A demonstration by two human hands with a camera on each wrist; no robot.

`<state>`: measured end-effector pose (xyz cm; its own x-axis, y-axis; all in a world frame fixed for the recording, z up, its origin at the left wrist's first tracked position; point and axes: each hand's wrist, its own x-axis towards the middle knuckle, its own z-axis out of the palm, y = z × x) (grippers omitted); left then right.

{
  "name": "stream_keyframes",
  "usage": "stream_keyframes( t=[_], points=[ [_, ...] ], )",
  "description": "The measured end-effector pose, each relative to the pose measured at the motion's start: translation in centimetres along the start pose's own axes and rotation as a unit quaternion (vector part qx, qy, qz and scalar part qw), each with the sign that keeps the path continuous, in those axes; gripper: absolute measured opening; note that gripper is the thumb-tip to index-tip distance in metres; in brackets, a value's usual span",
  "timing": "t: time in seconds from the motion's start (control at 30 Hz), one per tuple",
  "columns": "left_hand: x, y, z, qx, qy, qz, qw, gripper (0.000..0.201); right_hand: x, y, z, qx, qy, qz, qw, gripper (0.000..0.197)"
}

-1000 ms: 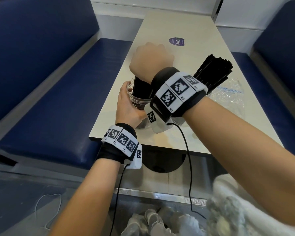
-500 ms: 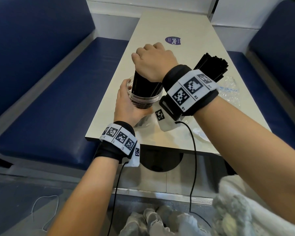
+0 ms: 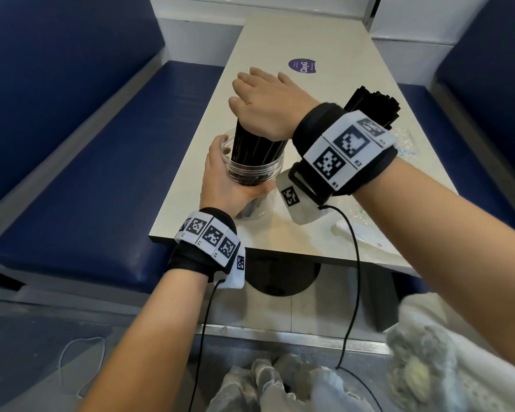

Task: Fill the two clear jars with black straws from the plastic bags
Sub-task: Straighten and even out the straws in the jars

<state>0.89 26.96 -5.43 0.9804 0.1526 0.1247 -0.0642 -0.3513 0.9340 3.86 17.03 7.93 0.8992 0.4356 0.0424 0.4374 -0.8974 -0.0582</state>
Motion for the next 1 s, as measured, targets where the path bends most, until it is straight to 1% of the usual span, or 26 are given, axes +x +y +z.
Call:
stream_keyframes(
  t=[0.03, 0.13, 0.17, 0.2, 0.3, 0.33, 0.37, 0.47, 0.5, 0.6, 0.7, 0.77, 0.87, 0.93, 1.0],
  points=[
    [0.0, 0.1, 0.0, -0.002, -0.003, -0.002, 1.0, 0.117, -0.1, 0.1, 0.2, -0.005, 0.012, 0.002, 1.0, 0.043],
    [-0.1, 0.4, 0.2, -0.005, -0.012, -0.002, 1.0, 0.122, -0.5, -0.1, 1.4, -0.029, 0.096, 0.019, 0.995, 0.04],
    [0.0, 0.4, 0.3, -0.005, -0.013, -0.002, 1.0, 0.122, -0.6, -0.1, 1.5, -0.026, 0.109, 0.021, 0.993, 0.04],
    [0.0, 0.4, 0.4, -0.004, -0.013, -0.002, 1.0, 0.122, -0.6, 0.1, 1.3, -0.018, 0.104, 0.017, 0.994, 0.04],
    [0.2, 0.5, 0.7, 0.0, -0.005, -0.002, 1.0, 0.121, -0.5, 0.7, 0.5, -0.006, 0.032, -0.001, 0.999, 0.044],
    [0.2, 0.5, 0.8, 0.0, -0.005, -0.002, 1.0, 0.12, -0.5, 0.9, 0.4, -0.006, 0.02, 0.0, 1.0, 0.045],
    [0.3, 0.6, 0.9, 0.0, -0.005, -0.002, 1.0, 0.119, -0.5, 0.9, 0.4, -0.01, 0.026, 0.003, 1.0, 0.046],
    [0.6, 0.6, 1.1, -0.001, -0.005, -0.004, 1.0, 0.116, -0.7, 0.7, 1.4, -0.039, 0.096, 0.01, 0.995, 0.043],
    [0.7, 0.5, 1.1, -0.002, -0.005, -0.003, 1.0, 0.115, -0.7, 0.7, 1.6, -0.038, 0.105, 0.013, 0.994, 0.043],
    [0.8, 0.5, 1.2, -0.008, -0.007, -0.003, 1.0, 0.115, -0.7, 0.9, 1.3, -0.016, 0.081, 0.022, 0.996, 0.046],
    [0.8, 0.6, 1.3, -0.023, -0.009, -0.005, 1.0, 0.119, -0.7, 1.0, 0.9, -0.009, 0.062, 0.015, 0.998, 0.047],
    [0.8, 0.7, 1.3, -0.02, -0.013, -0.007, 1.0, 0.119, -0.9, 0.8, 1.1, -0.008, 0.077, 0.025, 0.997, 0.046],
    [0.8, 0.7, 1.2, -0.023, -0.018, -0.011, 1.0, 0.12, -1.0, 0.3, 1.9, -0.027, 0.116, 0.062, 0.991, 0.046],
    [0.7, 0.8, 1.1, -0.022, -0.021, -0.01, 0.999, 0.121, -0.9, 0.1, 2.0, -0.03, 0.12, 0.068, 0.99, 0.046],
    [0.7, 0.9, 1.0, -0.022, -0.023, -0.01, 0.999, 0.12, -0.8, 0.2, 1.7, -0.018, 0.105, 0.056, 0.993, 0.045]
  ],
)
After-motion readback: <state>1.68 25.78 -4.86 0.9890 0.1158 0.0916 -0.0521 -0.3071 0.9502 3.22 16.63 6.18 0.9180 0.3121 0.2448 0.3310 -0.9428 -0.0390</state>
